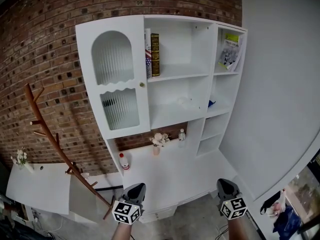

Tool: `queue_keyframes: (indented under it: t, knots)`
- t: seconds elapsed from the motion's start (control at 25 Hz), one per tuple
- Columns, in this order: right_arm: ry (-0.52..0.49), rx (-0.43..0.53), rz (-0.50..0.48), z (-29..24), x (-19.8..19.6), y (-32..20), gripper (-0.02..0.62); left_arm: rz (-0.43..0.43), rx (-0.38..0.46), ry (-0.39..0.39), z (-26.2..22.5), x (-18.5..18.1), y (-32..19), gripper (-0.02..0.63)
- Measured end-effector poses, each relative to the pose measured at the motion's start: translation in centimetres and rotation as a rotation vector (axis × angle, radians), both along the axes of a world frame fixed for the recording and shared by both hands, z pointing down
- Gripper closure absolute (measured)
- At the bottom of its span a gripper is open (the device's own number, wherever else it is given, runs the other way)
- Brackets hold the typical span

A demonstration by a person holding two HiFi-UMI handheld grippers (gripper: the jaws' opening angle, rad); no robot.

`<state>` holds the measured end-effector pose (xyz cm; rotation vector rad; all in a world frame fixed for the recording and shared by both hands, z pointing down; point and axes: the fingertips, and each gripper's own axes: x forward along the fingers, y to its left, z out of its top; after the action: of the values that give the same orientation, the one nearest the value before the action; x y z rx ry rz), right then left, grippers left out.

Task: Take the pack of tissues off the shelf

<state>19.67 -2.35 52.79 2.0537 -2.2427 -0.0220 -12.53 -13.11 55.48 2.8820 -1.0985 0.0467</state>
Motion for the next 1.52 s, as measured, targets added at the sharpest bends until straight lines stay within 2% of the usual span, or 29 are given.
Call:
queue_keyframes:
  t: [0.44, 0.68, 1.0, 1.36, 1.52]
  knots:
    - [-0.018, -0.013, 0.021, 0.6, -0.1, -2.4, 0.565, 0.015, -0.016, 0.000, 0.3, 0.1, -2.6, 0.580]
    - [-0.022, -0.013, 0.009, 0.4, 0.5, -4.3, 0.565, -0.011, -0.029, -0.004, 0.6, -0.1, -3.9, 0.580]
    - [-0.025, 0.002, -0.045, -0.1, 1.6, -9.3, 0.565, -0.068, -0.018, 0.005, 0.3, 0.9, -6.5, 0.580]
    - [-0.074, 0.005, -0.095, -0.6, 4.1, -16.0, 0.565, -0.121, -0.018, 0.012, -0.6, 3.8, -10.4, 0.580]
    - [-0.061, -0.005, -0.137, -0.5, 4.7, -18.7, 0.565, -0.140, -0.029, 0.015, -0.3, 5.4, -11.8, 0.580]
